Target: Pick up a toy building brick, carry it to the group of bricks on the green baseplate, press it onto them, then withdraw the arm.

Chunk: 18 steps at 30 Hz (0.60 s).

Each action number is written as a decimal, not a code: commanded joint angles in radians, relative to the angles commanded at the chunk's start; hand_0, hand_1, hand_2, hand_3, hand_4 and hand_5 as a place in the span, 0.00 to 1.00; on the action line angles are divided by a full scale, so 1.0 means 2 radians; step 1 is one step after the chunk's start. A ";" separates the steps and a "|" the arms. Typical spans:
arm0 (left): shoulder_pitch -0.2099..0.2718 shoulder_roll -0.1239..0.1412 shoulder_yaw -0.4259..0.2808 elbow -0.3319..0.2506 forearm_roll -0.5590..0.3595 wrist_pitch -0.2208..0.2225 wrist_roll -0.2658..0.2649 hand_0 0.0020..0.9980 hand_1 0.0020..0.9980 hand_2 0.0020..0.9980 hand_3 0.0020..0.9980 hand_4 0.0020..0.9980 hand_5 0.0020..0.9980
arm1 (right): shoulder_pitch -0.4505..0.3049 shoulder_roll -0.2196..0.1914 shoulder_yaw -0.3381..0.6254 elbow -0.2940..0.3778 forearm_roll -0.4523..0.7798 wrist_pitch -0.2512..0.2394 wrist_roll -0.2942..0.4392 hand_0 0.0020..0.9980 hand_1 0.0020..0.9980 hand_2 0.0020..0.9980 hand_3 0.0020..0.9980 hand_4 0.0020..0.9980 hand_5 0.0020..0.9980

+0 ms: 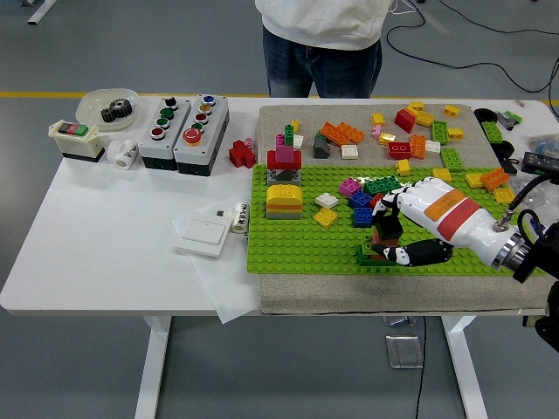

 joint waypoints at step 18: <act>0.000 0.000 0.002 -0.001 -0.001 0.000 0.000 0.48 0.58 0.64 0.58 0.60 0.67 | 0.001 0.001 0.000 -0.001 -0.002 0.001 -0.002 0.39 0.48 0.57 0.55 0.76 0.44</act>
